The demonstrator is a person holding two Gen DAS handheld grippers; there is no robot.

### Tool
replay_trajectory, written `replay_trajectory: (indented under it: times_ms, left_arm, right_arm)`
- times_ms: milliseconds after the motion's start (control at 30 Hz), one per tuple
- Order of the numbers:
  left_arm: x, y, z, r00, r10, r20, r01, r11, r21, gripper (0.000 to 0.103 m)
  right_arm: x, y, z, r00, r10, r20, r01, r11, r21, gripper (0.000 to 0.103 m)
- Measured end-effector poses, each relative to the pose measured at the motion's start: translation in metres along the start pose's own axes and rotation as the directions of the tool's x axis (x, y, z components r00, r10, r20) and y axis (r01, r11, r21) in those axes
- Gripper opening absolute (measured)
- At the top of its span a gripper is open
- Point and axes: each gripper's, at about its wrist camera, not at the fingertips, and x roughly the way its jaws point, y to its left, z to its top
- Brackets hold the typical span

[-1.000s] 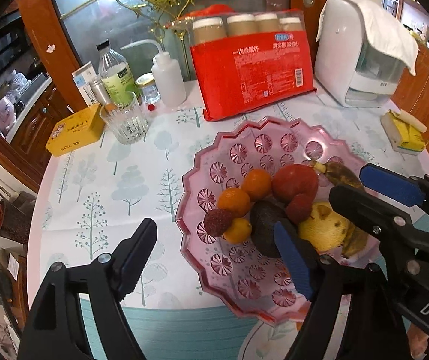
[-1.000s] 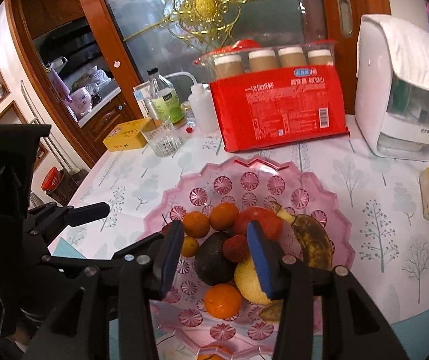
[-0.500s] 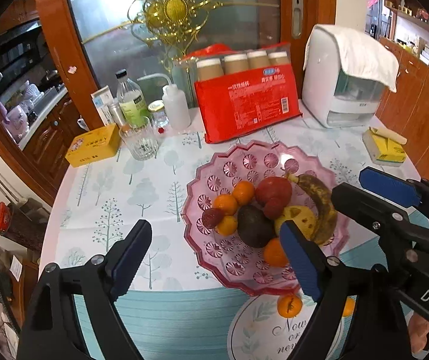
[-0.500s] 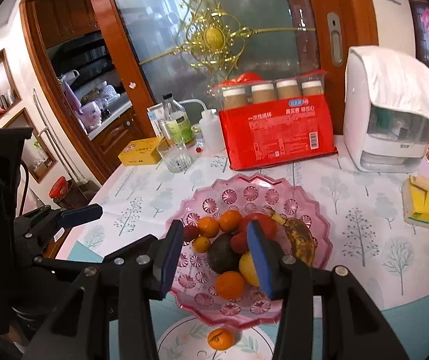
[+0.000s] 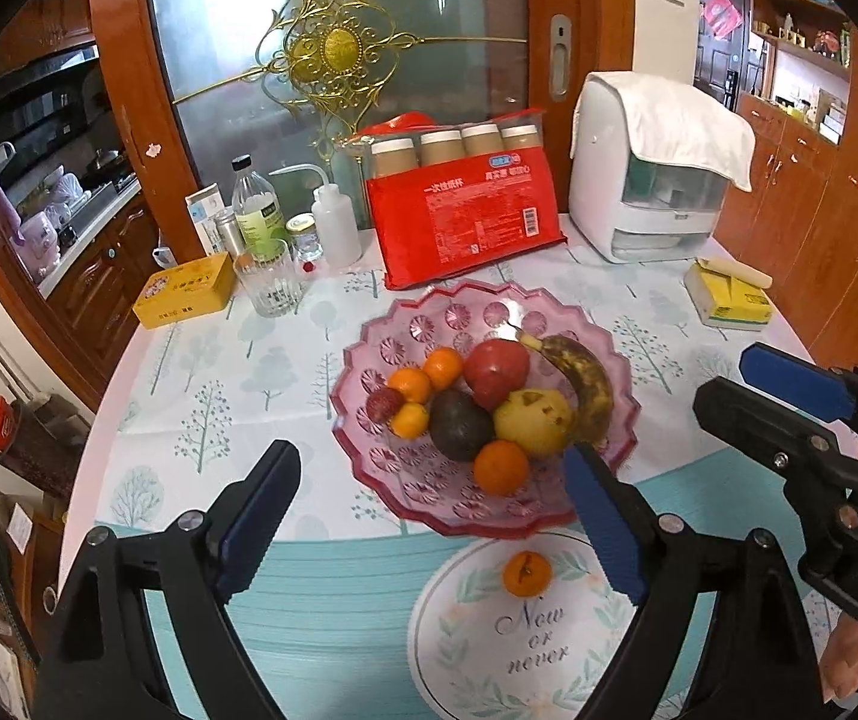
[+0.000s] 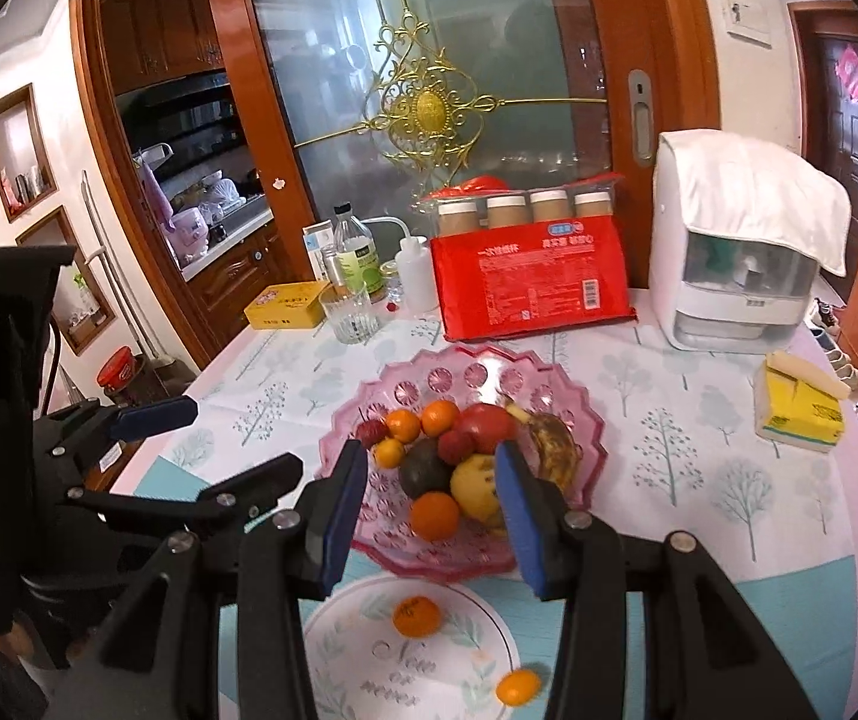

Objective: Organize fruits
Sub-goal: 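Move both tools back toward the two oranges on and beside the plate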

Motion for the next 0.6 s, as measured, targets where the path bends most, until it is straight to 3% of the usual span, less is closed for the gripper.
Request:
replay_trajectory:
  times_ms: [300,600]
  left_arm:
    - [0.007,-0.021,-0.039,1.0,-0.013,-0.022,0.013,1.0,0.015,0.088]
    - [0.049,-0.036,-0.086,0.995,-0.035,-0.097,0.035,0.999,-0.005,0.088]
  right_arm:
    - [-0.012,-0.02,-0.044,0.998,-0.047,-0.031,0.048,0.999,0.022,0.045]
    - [0.007,-0.044,-0.108,0.987,-0.108,-0.119,0.117,0.991,0.071,0.045]
